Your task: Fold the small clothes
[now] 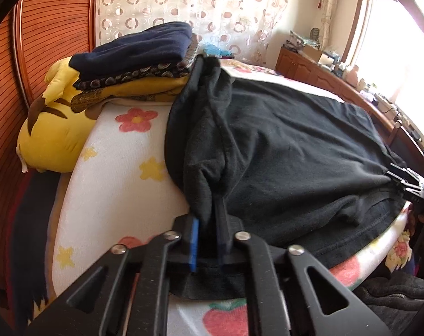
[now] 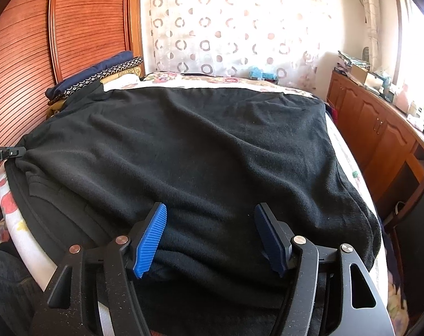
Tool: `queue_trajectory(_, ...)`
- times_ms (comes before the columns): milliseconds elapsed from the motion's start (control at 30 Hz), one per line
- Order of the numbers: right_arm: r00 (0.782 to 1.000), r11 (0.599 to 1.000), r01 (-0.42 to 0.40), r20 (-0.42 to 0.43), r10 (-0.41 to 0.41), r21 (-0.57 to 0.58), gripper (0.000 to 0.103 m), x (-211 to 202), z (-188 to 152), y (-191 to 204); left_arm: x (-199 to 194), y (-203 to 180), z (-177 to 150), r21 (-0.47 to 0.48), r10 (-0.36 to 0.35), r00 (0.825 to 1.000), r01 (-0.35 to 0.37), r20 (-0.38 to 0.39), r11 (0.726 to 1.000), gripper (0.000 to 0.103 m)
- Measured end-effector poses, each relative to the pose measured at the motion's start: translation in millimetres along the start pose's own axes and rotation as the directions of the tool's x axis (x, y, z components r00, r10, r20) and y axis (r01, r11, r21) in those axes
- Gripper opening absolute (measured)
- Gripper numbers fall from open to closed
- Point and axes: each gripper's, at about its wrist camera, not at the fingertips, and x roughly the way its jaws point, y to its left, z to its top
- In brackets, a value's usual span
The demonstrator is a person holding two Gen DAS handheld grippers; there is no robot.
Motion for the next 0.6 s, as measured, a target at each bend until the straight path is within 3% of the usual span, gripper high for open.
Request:
queue_trajectory(233,1.0,1.0,0.006,-0.03,-0.006,0.013,0.07,-3,6,-8,-33,-40,30,0.069,-0.082,0.988,0.074,0.128,0.995,0.008)
queue_trajectory(600,0.999,0.999,0.034,-0.014,-0.034,0.016,0.07,-20,7,-20,-32,-119,82,0.213,-0.244,0.955,0.207,0.166,0.955,0.007)
